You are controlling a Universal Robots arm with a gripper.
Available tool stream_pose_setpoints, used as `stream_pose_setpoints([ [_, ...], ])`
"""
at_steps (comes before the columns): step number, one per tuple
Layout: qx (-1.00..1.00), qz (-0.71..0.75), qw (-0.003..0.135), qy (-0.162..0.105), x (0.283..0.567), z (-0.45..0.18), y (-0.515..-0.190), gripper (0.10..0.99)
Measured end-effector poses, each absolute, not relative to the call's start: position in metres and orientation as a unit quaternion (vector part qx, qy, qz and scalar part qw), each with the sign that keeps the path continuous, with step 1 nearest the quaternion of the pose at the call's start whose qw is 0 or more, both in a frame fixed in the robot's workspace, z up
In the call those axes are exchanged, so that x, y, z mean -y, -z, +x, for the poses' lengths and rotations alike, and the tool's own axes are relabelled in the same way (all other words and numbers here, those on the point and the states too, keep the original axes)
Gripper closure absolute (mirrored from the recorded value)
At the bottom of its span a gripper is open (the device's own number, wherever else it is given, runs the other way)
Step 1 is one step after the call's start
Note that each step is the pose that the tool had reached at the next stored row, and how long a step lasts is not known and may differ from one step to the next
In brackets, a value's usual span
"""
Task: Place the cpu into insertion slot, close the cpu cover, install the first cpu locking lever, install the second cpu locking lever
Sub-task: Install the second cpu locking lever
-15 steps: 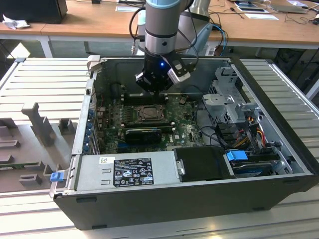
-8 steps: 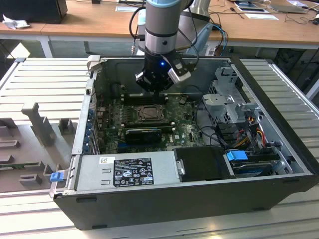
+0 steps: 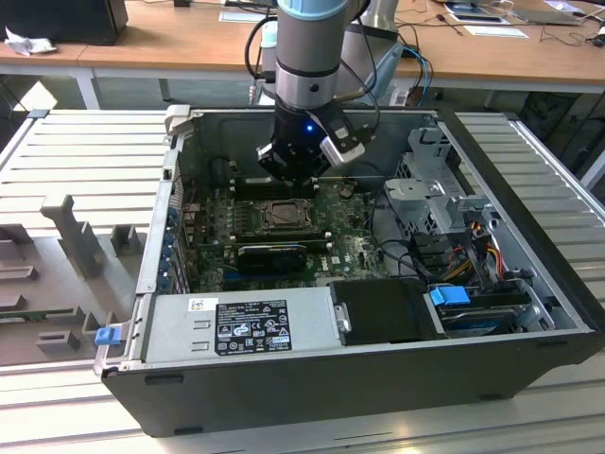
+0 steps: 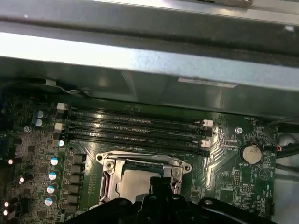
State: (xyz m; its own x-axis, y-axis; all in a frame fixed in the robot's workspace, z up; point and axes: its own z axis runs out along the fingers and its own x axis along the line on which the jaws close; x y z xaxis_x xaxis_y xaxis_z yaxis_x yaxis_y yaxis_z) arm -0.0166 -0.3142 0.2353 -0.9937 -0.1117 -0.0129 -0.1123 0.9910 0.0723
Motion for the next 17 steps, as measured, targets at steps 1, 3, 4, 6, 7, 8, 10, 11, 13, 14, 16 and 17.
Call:
stream_pose_setpoints([
  [1, -0.998, -0.056, 0.004, -0.036, 0.315, -0.017, -0.235, 0.98],
  [3, -0.998, -0.056, 0.004, -0.036, 0.316, -0.017, -0.237, 0.98],
  [4, -0.998, -0.056, 0.004, -0.036, 0.316, -0.017, -0.239, 0.98],
  [6, -0.998, -0.056, 0.004, -0.037, 0.317, -0.017, -0.243, 0.98],
  [7, -0.998, -0.056, 0.004, -0.036, 0.318, -0.017, -0.243, 0.98],
  [8, -0.998, -0.056, 0.004, -0.036, 0.32, -0.017, -0.243, 0.98],
  [10, -0.998, -0.056, 0.004, -0.036, 0.322, -0.017, -0.243, 0.98],
  [11, -0.998, -0.056, 0.004, -0.036, 0.324, -0.017, -0.243, 0.98],
  [13, -0.998, -0.056, 0.004, -0.036, 0.328, -0.017, -0.243, 0.98],
  [14, -0.998, -0.056, 0.004, -0.036, 0.329, -0.017, -0.243, 0.98],
  [16, -0.998, -0.056, 0.004, -0.036, 0.33, -0.017, -0.244, 0.98],
  [17, -0.998, -0.056, 0.004, -0.036, 0.331, -0.017, -0.244, 0.98],
])
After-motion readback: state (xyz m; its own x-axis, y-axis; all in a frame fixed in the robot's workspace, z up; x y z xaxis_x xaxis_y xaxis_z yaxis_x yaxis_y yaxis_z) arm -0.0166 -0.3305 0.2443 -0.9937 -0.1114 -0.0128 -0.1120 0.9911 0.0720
